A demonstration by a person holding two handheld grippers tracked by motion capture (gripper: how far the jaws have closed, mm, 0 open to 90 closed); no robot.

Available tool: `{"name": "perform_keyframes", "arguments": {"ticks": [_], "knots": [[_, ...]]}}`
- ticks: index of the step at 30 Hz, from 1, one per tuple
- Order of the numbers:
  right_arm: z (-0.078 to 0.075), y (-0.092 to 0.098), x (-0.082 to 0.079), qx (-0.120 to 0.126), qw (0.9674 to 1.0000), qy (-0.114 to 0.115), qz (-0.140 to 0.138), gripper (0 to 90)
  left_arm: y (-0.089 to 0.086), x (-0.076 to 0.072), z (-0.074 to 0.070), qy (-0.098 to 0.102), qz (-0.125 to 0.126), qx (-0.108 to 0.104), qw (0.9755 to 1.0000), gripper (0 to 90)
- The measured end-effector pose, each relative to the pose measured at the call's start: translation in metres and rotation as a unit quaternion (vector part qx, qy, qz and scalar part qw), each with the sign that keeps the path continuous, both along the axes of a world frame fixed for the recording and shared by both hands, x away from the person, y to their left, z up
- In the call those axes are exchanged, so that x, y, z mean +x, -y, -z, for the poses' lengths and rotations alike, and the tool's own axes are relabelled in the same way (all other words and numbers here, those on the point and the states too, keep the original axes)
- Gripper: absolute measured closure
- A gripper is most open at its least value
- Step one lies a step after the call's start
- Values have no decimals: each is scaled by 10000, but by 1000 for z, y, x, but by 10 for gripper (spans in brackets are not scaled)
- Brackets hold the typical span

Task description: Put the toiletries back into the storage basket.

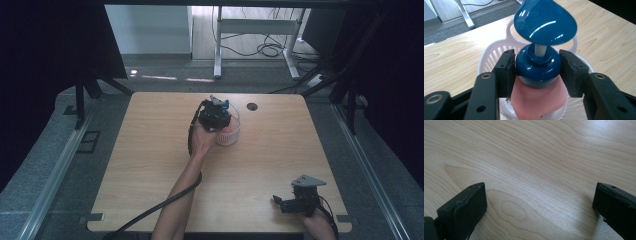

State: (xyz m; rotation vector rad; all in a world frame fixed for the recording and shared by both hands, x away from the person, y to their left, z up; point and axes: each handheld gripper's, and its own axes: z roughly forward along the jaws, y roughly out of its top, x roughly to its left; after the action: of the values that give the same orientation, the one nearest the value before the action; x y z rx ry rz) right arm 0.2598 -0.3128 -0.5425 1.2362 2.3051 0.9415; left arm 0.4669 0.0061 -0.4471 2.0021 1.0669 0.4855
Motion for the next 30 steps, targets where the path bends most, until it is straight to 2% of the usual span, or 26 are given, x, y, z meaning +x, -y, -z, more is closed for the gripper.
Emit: {"name": "perform_keyframes", "arguments": {"ticks": [4, 13, 16, 21, 30], "knots": [[0, 0, 0, -1, 10000, 1, -8, 0, -1, 0, 0, -26, -17, -35, 10000, 475], [0, 0, 0, 2, 10000, 2, -23, 0, -5, -2, -5, 73, -47, -147, 9999, 365], [0, 0, 0, 7, 10000, -6, -22, 0, -5, -3, -7, 132, -53, -49, 9999, 323], [0, 0, 0, 7, 10000, -5, -23, 0, -8, -6, -10, 173, 10, -80, 9998, 276], [0, 0, 0, 6, 10000, -3, -28, 0, -15, -11, -20, 133, 130, -220, 9996, 215]]}}
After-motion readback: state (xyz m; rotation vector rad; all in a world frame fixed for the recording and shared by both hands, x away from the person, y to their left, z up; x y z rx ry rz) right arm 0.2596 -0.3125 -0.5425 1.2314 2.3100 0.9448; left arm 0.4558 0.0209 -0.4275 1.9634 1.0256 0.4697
